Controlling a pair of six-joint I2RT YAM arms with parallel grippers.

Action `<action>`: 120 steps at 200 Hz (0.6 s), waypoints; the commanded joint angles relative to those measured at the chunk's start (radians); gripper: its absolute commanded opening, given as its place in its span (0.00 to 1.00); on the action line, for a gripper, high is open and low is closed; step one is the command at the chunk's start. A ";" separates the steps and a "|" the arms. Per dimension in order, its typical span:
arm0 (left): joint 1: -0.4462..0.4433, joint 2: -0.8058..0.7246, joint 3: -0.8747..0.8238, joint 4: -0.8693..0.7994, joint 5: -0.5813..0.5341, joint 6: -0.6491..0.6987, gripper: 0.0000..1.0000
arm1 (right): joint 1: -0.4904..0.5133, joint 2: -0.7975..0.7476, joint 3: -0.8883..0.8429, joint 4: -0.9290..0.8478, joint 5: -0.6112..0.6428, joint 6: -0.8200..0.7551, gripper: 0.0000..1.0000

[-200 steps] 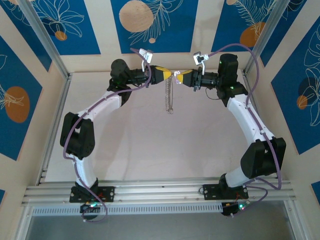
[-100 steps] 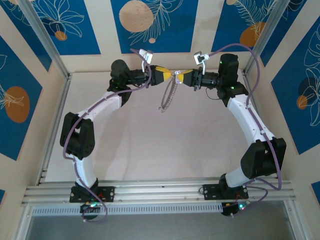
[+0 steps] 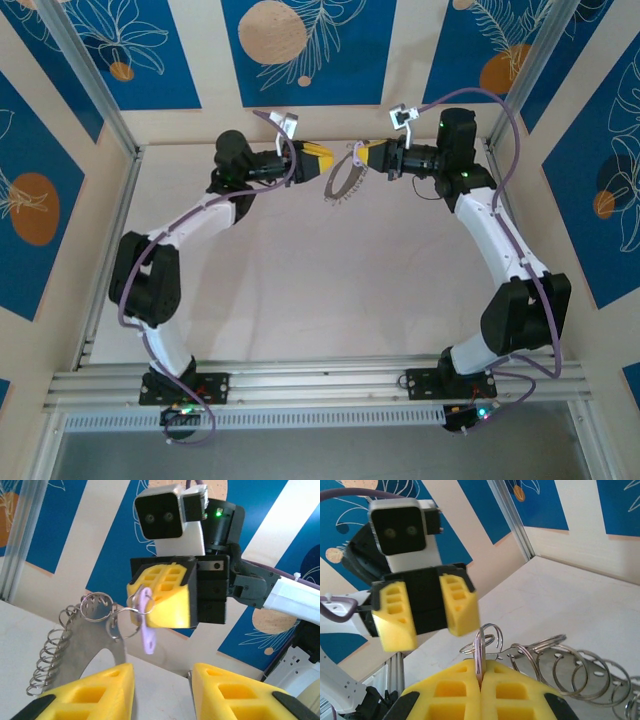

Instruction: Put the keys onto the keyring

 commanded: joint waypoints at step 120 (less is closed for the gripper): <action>0.063 -0.333 -0.296 -0.279 -0.209 0.198 0.38 | -0.008 0.330 0.162 0.031 0.037 0.028 0.00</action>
